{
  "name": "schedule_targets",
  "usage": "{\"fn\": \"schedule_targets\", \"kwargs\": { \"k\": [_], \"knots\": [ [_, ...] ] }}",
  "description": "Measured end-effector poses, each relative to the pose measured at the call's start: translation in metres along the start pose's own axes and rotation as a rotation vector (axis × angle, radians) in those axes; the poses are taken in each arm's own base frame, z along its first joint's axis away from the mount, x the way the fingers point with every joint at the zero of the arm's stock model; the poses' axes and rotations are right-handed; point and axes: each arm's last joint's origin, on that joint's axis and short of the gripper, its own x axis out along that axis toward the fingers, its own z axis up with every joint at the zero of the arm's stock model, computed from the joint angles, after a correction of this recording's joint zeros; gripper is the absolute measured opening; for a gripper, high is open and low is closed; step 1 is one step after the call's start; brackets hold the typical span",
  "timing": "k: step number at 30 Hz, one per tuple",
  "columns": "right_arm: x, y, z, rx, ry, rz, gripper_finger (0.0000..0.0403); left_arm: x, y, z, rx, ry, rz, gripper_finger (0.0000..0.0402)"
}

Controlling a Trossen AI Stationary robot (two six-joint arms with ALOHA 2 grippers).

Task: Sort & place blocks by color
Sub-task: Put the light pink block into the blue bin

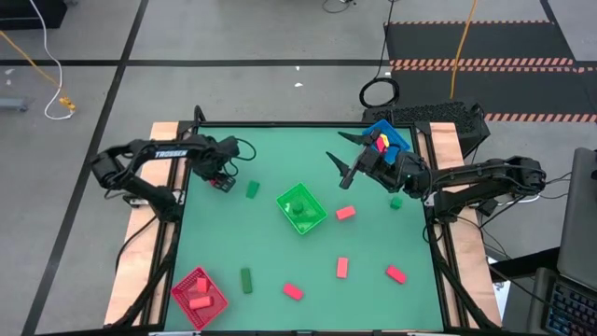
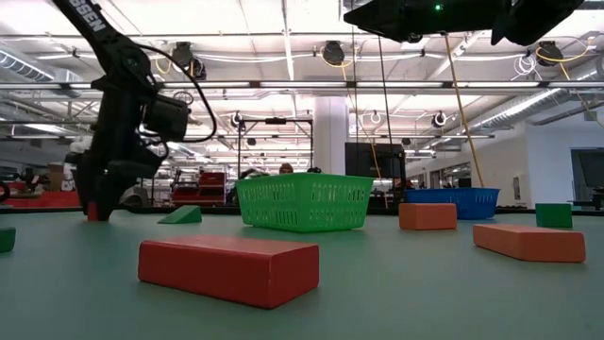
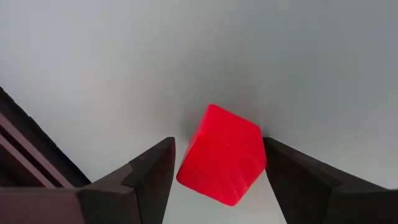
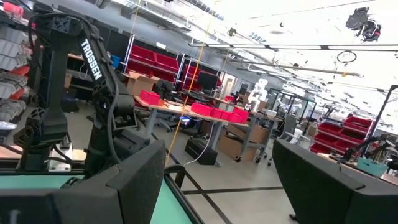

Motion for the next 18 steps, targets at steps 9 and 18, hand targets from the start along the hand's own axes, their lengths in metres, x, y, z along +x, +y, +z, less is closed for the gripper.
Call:
{"fn": "schedule_targets", "kwargs": {
  "k": [9,18],
  "knots": [
    [0.0,-0.0001,0.0,-0.005,0.0,0.0,0.0288,-0.003,-0.0014,0.0046,0.012,-0.005,0.0,0.0243],
    [0.0,-0.0001,0.0,-0.005,0.0,0.0,0.0288,-0.0029,-0.002,0.005,0.017,-0.009,-0.005,0.0221]
  ]
}}
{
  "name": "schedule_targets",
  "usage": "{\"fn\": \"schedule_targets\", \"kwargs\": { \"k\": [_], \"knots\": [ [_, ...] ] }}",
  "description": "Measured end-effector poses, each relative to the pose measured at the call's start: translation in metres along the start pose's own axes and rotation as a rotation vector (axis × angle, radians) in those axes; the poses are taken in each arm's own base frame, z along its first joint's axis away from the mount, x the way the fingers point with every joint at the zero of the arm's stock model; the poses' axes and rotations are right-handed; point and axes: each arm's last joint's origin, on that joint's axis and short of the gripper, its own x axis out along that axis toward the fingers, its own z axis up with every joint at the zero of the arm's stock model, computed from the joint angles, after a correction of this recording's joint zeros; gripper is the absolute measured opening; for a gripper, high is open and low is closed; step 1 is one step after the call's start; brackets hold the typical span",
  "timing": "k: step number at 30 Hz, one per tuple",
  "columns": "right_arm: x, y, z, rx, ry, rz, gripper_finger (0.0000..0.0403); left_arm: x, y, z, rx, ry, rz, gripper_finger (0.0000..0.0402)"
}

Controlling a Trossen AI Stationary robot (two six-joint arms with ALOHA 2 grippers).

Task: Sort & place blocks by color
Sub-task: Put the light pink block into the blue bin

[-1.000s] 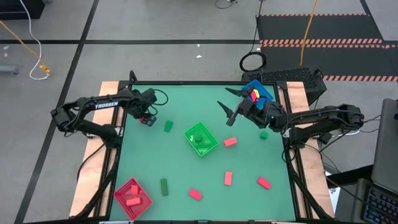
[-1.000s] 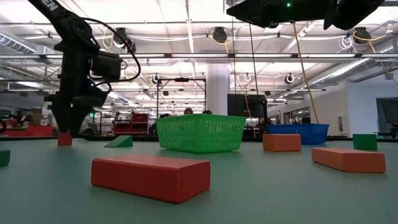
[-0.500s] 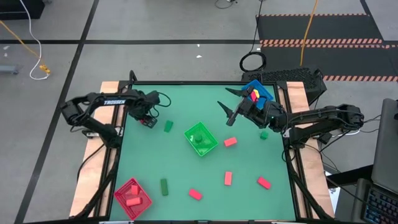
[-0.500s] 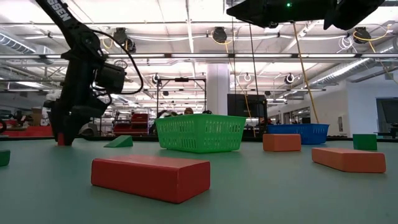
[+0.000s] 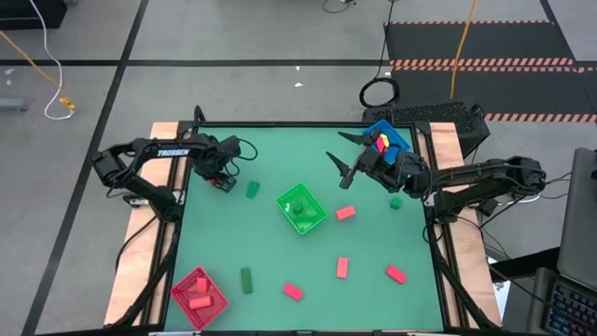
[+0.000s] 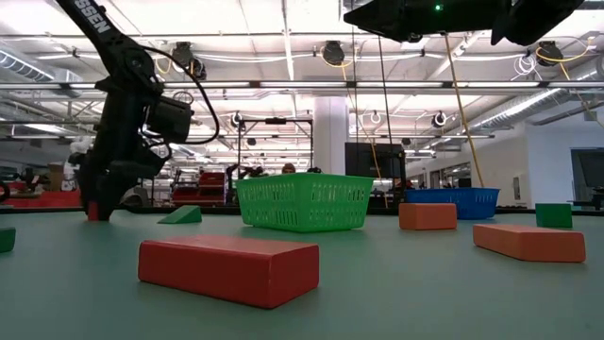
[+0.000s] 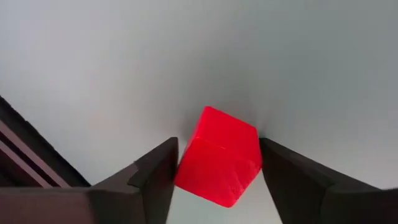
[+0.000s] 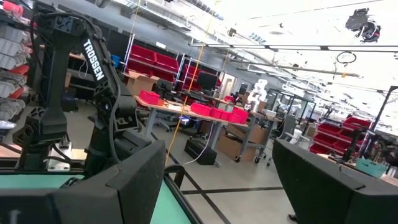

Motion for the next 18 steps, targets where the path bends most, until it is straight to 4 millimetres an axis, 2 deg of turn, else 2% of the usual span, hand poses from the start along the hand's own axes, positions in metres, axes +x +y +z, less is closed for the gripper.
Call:
{"fn": "schedule_targets", "kwargs": {
  "k": [5,13,18],
  "knots": [
    [0.0,0.0,0.0,0.0,0.0,0.0,0.0288,0.0,-0.001,0.001,0.0,-0.002,-0.012,0.013],
    [0.0,0.0,0.0,-0.018,0.0,0.0,0.0288,-0.002,-0.001,0.0,0.024,-0.002,-0.042,0.013],
    [0.0,0.0,0.0,-0.019,0.0,0.0,0.0288,-0.02,-0.01,0.003,0.058,-0.055,-0.139,0.013]
  ]
}}
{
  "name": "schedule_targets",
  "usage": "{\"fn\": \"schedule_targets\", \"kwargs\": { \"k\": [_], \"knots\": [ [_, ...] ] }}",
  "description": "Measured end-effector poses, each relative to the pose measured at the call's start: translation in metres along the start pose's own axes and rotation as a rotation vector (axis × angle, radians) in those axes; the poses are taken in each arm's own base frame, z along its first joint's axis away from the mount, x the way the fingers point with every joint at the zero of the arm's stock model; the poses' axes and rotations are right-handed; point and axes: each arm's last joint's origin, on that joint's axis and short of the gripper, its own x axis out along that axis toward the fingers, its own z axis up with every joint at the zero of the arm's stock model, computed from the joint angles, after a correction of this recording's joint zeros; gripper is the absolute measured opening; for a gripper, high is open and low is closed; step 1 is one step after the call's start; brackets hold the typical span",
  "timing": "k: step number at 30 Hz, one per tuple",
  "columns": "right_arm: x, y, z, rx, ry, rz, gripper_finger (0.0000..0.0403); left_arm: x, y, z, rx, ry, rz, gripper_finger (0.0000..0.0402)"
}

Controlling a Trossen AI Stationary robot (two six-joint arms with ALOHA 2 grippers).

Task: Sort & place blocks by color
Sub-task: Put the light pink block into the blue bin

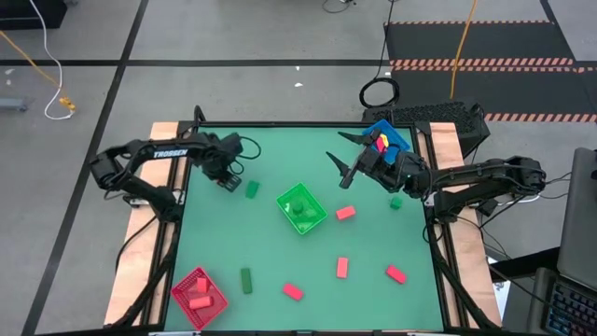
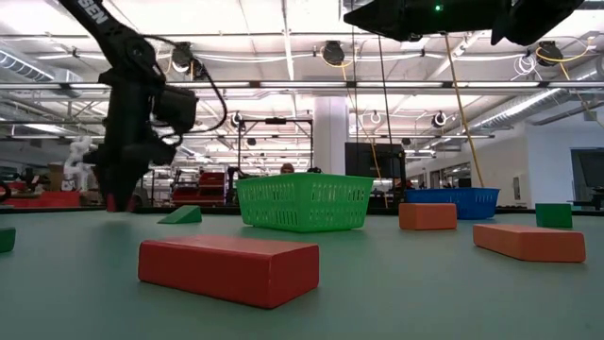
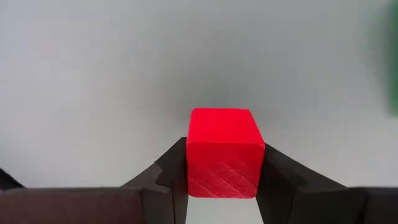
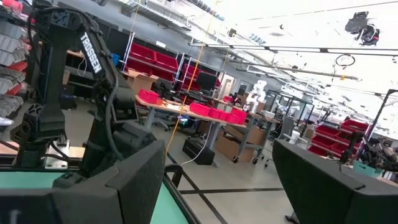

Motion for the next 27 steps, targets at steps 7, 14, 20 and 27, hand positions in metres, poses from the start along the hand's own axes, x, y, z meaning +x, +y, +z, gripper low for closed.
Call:
{"fn": "schedule_targets", "kwargs": {
  "k": [7,14,20,27],
  "knots": [
    [0.0,-0.001,-0.001,-0.008,0.008,-0.004,0.0288,-0.049,-0.032,0.009,0.084,-0.194,-0.091,0.013],
    [0.0,-0.002,-0.003,-0.072,0.051,-0.061,0.0288,-0.087,-0.081,0.026,0.282,-0.581,-0.253,0.013],
    [0.001,-0.006,-0.005,-0.06,0.077,-0.115,0.0288,-0.102,-0.117,0.038,0.437,-0.875,-0.406,0.013],
    [0.012,0.002,-0.021,0.052,-0.002,0.213,0.0288,-0.119,-0.139,0.038,0.516,-1.093,-0.507,0.013]
  ]
}}
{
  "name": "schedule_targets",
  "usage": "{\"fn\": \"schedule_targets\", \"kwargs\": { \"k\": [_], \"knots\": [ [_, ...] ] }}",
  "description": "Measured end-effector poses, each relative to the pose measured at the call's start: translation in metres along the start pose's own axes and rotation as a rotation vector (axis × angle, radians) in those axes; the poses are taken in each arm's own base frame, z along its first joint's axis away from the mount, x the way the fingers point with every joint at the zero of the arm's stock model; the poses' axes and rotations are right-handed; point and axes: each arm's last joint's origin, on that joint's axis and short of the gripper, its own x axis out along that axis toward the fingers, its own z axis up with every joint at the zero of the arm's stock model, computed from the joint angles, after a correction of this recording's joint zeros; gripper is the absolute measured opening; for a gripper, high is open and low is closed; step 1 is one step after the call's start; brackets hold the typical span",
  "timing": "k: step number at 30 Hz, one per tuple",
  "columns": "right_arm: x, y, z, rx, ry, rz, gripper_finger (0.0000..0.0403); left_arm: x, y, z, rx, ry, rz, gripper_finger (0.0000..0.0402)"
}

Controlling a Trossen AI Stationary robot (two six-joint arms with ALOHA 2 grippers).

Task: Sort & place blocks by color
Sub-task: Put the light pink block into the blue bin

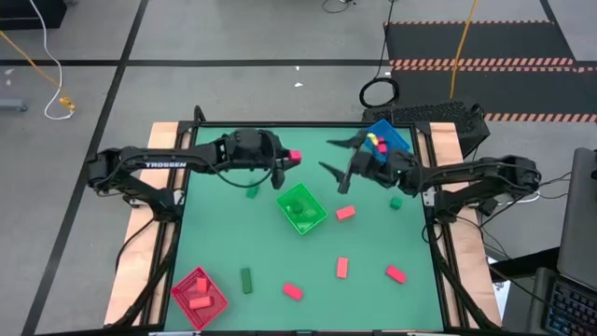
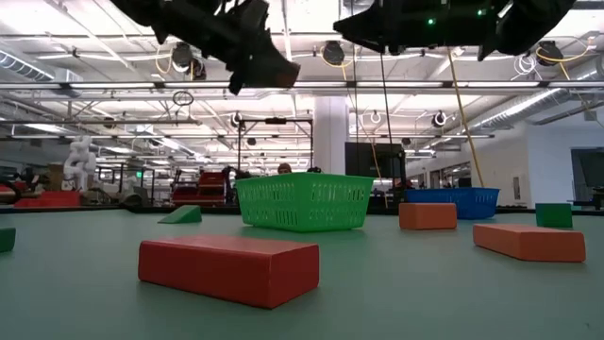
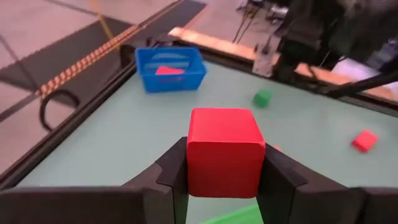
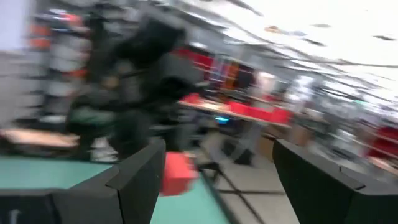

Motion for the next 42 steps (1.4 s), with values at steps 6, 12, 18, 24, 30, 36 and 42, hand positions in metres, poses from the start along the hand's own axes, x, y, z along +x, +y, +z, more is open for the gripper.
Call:
{"fn": "schedule_targets", "kwargs": {
  "k": [6,12,18,24,30,36,42],
  "knots": [
    [0.01,0.018,-0.026,-0.409,0.072,0.101,0.0288,0.001,-0.012,0.005,0.008,-0.066,-0.055,0.013],
    [0.02,0.03,-0.036,-0.59,-0.018,0.07,0.0288,0.009,-0.017,0.005,-0.053,-0.102,-0.097,0.0142],
    [0.024,0.04,-0.042,-0.686,-0.083,0.065,0.0288,0.024,-0.024,-0.007,-0.086,-0.058,-0.161,0.0133],
    [0.025,0.044,-0.042,-0.721,-0.097,0.058,0.0282,0.03,-0.024,-0.008,-0.106,-0.076,-0.172,0.014],
    [0.024,0.044,-0.042,-0.72,-0.099,0.056,0.0241,0.029,-0.024,-0.006,-0.107,-0.088,-0.175,0.0134],
    [0.025,0.045,-0.044,-0.724,-0.082,0.072,0.0176,0.029,-0.024,-0.007,-0.105,-0.084,-0.173,0.0142],
    [0.025,0.045,-0.046,-0.735,-0.048,0.06,0.0112,0.029,-0.024,-0.008,-0.098,-0.064,-0.201,0.0151]
  ]
}}
